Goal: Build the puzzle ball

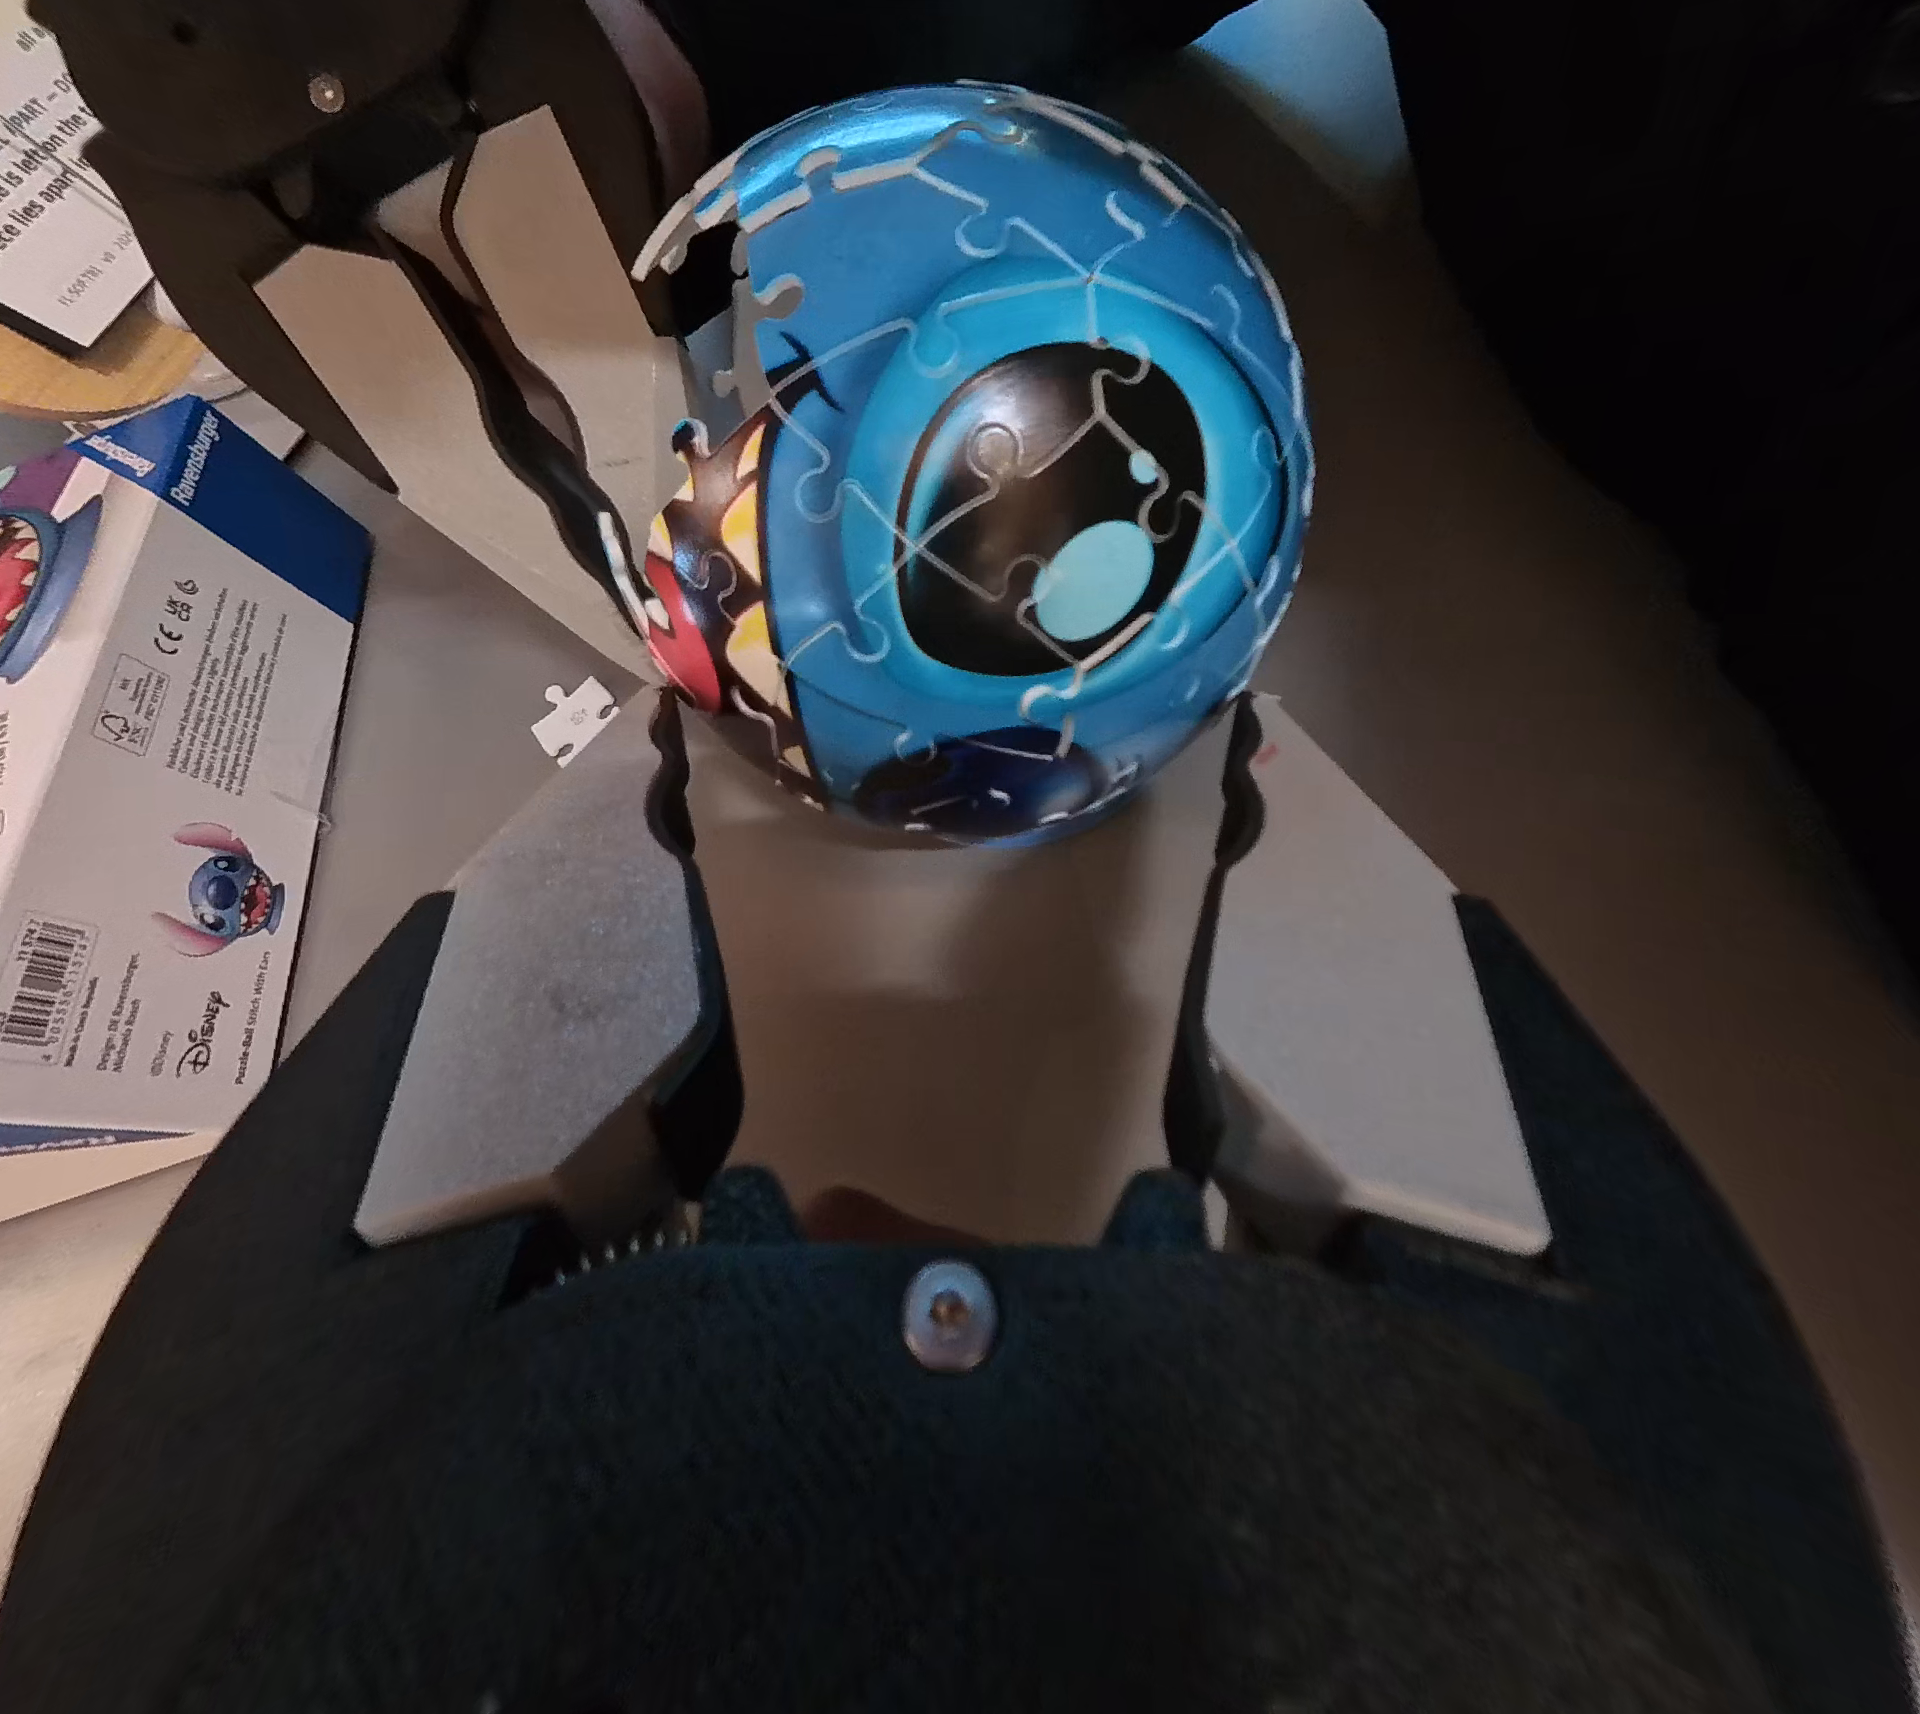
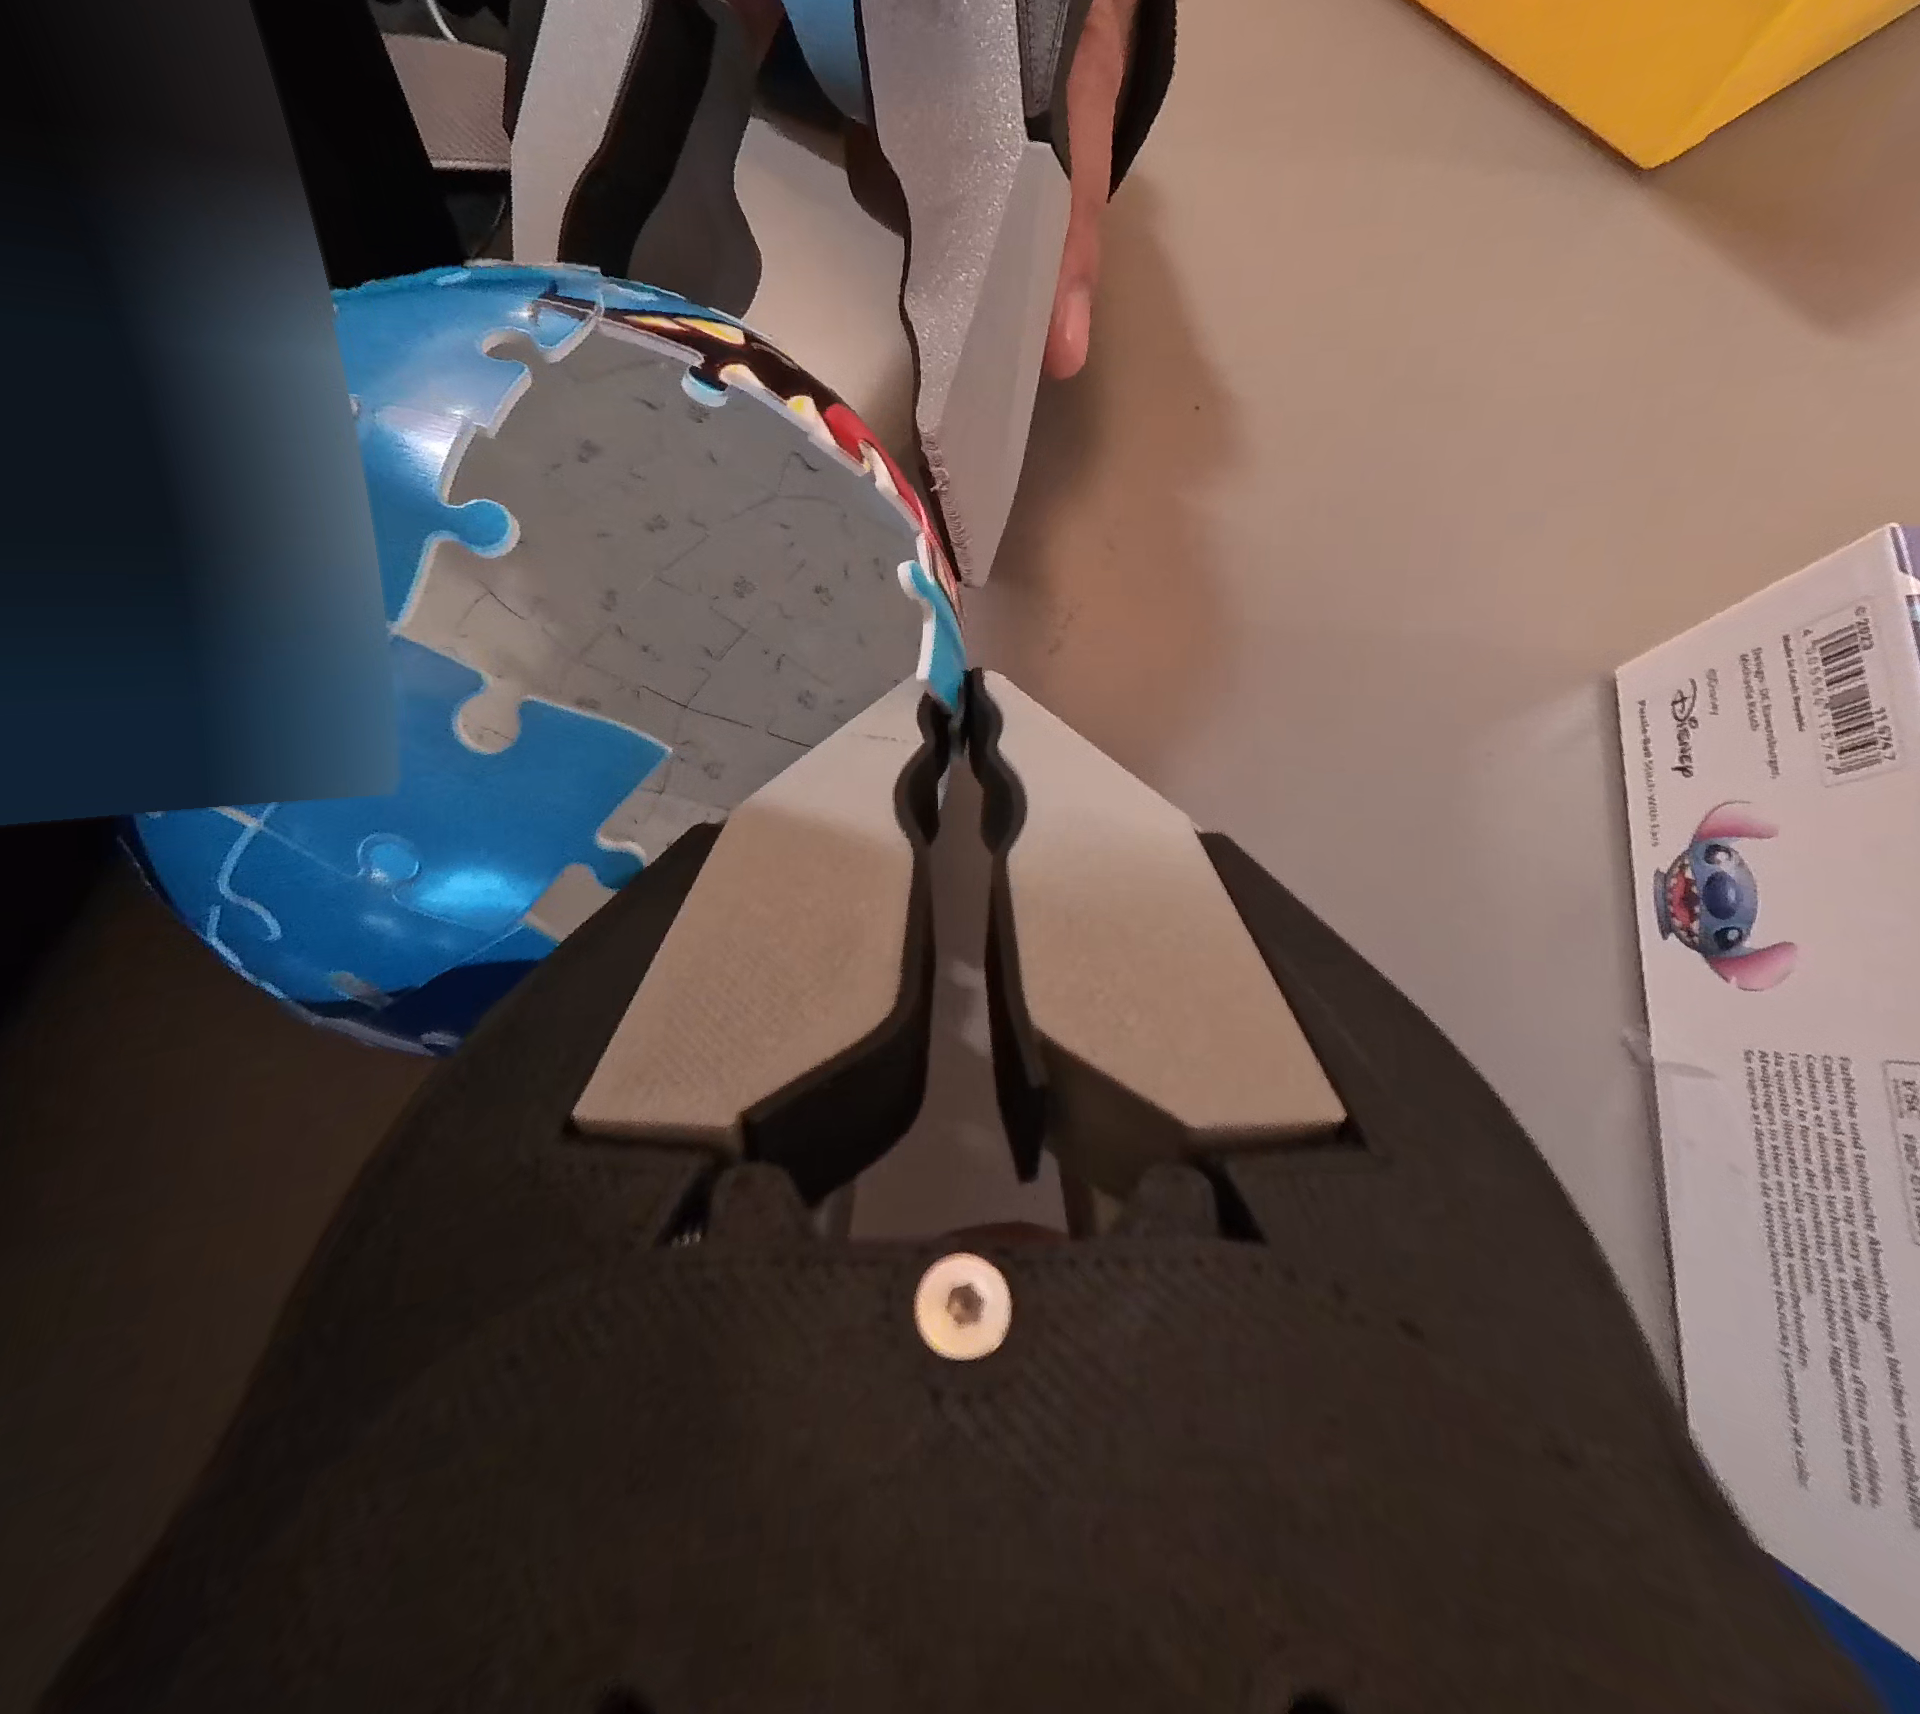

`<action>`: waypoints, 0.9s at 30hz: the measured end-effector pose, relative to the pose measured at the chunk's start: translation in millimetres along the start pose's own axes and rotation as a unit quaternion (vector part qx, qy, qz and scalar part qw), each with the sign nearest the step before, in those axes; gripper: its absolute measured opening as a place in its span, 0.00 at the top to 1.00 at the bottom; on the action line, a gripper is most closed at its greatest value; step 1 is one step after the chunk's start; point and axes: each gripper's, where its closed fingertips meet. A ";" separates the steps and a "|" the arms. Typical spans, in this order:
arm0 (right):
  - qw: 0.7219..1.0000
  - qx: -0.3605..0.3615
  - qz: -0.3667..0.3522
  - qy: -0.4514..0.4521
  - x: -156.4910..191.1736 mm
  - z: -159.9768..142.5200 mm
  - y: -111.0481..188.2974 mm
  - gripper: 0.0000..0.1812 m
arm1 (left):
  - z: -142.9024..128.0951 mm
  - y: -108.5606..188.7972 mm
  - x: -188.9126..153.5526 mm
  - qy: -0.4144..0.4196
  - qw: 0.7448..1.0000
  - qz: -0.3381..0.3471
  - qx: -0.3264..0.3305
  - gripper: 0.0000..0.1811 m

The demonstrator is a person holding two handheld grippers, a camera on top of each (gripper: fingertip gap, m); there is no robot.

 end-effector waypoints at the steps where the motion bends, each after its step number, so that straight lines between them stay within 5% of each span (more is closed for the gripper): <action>1: 1.000 0.000 0.000 0.000 -0.1 0.0 -0.1 1.00 | 0.0 0.1 0.0 -0.001 1.000 0.000 0.000 0.44; 16: 1.000 0.018 -0.005 0.002 -0.1 -5.8 1.7 0.94 | -2.4 0.7 -1.3 -0.005 1.000 -0.003 0.003 0.46; 27: 1.000 0.011 -0.008 0.014 2.6 0.0 5.1 0.99 | -2.3 0.7 -1.7 -0.005 1.000 -0.004 0.004 0.46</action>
Point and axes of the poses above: each gripper's, where its closed fingertips meet, y back along the fingers, z out of its top, x = y × z across the jaws, and after that the axes turned 4 degrees about z, right-handed
